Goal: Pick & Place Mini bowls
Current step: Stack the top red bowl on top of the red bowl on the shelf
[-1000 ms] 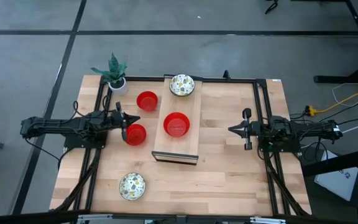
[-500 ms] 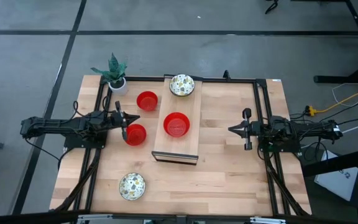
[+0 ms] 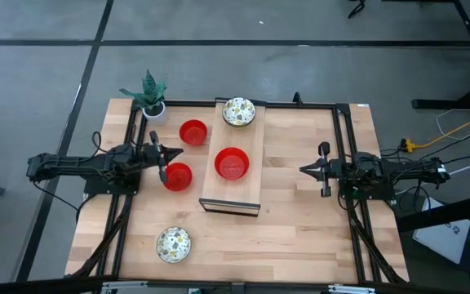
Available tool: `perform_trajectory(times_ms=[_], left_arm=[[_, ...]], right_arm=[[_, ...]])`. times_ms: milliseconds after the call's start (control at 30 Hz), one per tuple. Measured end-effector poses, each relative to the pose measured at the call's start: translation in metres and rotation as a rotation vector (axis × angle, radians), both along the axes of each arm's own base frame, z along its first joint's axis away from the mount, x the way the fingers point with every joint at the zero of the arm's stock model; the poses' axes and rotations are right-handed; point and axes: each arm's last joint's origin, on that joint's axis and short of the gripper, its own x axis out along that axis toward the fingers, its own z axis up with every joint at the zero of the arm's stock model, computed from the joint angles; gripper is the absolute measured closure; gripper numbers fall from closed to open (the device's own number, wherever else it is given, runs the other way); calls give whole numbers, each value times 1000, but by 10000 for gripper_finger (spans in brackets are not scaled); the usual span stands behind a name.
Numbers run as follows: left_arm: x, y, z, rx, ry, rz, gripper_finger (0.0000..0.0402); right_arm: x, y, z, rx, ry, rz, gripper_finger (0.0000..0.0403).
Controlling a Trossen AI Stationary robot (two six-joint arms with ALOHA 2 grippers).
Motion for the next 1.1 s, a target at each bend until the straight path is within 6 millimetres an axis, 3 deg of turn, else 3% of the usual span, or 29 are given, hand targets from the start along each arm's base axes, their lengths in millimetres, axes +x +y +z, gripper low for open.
perform_trajectory(times_ms=[367,700,833,1100], left_arm=[[0,-2,11,-5,-115,-61,398],[-4,-2,40,64,-231,-40,392],[-7,-1,57,58,-186,-9,361],[-15,0,84,9,-92,31,263]], right_arm=[[0,0,0,0,0,0,377],[0,0,0,0,0,0,377],[0,0,0,0,0,0,377],[0,0,0,0,0,0,377]])
